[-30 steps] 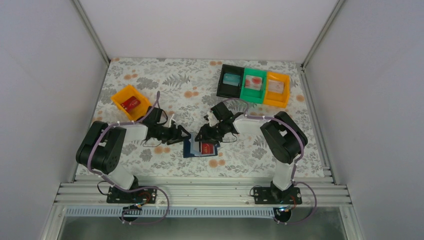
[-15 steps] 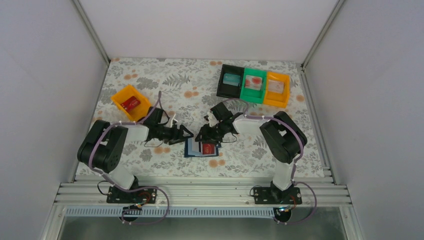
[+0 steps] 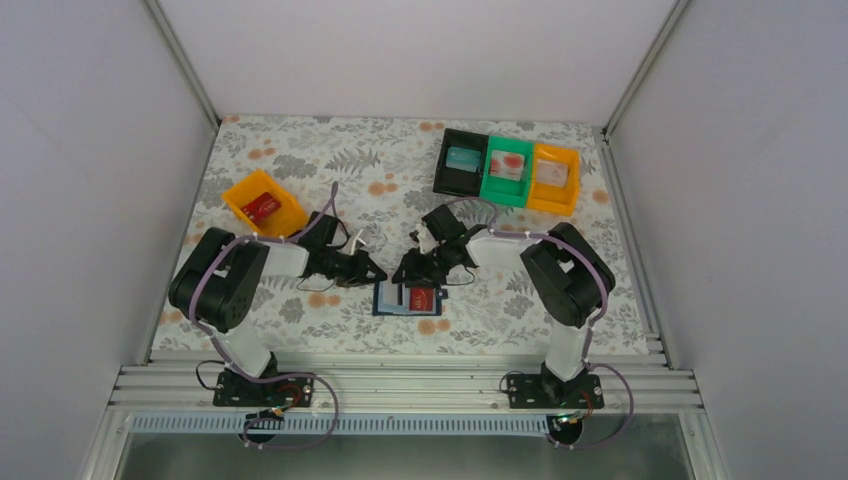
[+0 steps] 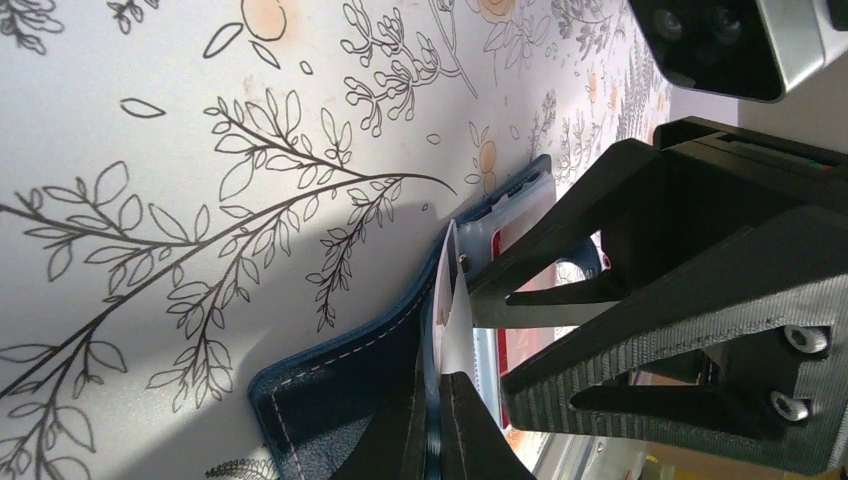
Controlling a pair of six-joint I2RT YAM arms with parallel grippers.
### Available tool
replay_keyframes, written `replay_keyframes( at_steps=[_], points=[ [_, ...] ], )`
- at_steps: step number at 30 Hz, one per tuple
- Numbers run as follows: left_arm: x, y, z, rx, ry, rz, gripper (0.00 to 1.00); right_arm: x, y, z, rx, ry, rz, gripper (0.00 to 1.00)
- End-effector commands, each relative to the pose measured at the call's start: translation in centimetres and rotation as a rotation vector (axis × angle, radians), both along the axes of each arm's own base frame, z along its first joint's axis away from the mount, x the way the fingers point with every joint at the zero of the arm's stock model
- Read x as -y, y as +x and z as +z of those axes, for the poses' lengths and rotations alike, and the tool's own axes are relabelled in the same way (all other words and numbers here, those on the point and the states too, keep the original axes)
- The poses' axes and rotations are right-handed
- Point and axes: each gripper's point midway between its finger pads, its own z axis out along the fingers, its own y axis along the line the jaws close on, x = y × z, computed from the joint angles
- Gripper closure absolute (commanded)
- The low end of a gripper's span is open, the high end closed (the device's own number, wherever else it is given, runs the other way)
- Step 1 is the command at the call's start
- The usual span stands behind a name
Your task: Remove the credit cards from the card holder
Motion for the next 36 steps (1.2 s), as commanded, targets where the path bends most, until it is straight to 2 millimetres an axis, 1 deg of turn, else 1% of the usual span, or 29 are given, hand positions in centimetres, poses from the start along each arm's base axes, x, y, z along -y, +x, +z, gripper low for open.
replay_keyframes(
  at_steps=[1,4,7,10,13,17,21,23,26,32,34,36],
  points=[
    [0.5,0.0,0.5,0.034,-0.008,-0.033,0.98,0.1,0.6,2.8,0.078,0.046,0.018,0.59],
    [0.5,0.5,1.3,0.104,-0.005,-0.051,0.98,1.0,0.5,4.3,0.122,0.086,0.041,0.58],
    [0.5,0.8,2.1,0.187,-0.008,-0.072,0.98,2.0,-0.1,5.1,0.146,0.13,0.066,0.58],
    [0.4,0.6,2.4,0.234,-0.013,-0.088,0.98,3.0,-0.7,4.1,0.125,0.137,0.059,0.57],
    [0.8,0.3,2.7,0.262,-0.045,-0.117,0.98,2.6,-0.8,3.7,0.114,0.186,0.069,0.6],
    [1.4,0.0,2.7,0.313,-0.076,-0.169,0.98,1.9,0.5,3.7,0.192,0.206,0.094,0.62],
    [1.6,-0.3,2.8,0.335,-0.104,-0.198,0.98,2.3,1.4,3.5,0.255,0.225,0.105,0.62],
    [1.6,-0.4,2.7,0.339,-0.101,-0.203,0.98,2.5,1.7,2.9,0.256,0.227,0.108,0.62],
    [1.6,-0.5,2.7,0.343,-0.107,-0.21,0.98,2.6,1.8,2.5,0.263,0.242,0.115,0.63],
    [1.7,-0.6,2.6,0.337,-0.114,-0.214,0.98,2.3,1.5,2.3,0.277,0.28,0.152,0.65],
    [1.6,-0.6,2.4,0.332,-0.113,-0.213,0.98,2.2,1.4,2.5,0.291,0.295,0.167,0.68],
    [1.7,-0.6,2.4,0.333,-0.112,-0.214,0.98,1.9,1.2,2.9,0.307,0.327,0.185,0.73]
  ],
)
